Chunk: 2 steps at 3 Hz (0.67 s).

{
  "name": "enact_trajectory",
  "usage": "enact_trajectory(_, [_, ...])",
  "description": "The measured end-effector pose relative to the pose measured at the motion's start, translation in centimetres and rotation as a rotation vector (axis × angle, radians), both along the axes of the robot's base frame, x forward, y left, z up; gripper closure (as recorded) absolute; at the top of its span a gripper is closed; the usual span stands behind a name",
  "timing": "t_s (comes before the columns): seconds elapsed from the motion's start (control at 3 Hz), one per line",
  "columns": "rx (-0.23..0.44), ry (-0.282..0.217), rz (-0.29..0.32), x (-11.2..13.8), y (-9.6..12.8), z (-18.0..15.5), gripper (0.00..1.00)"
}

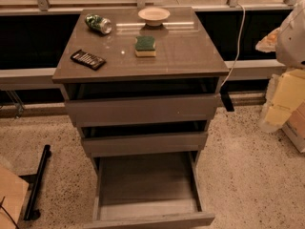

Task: Place sponge into bottom drawer

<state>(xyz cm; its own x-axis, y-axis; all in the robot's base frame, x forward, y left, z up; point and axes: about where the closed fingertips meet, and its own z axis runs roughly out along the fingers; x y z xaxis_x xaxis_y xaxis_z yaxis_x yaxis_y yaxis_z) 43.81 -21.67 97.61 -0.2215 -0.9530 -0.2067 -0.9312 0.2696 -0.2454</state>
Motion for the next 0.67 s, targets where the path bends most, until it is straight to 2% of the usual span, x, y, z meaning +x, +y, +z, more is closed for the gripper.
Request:
enact_trajectory(0.33, [0.0,0.0,0.0,0.0,0.0,0.0,0.0])
enact_trajectory(0.67, [0.014,-0.028,0.002,0.78,0.7,-0.19,0.0])
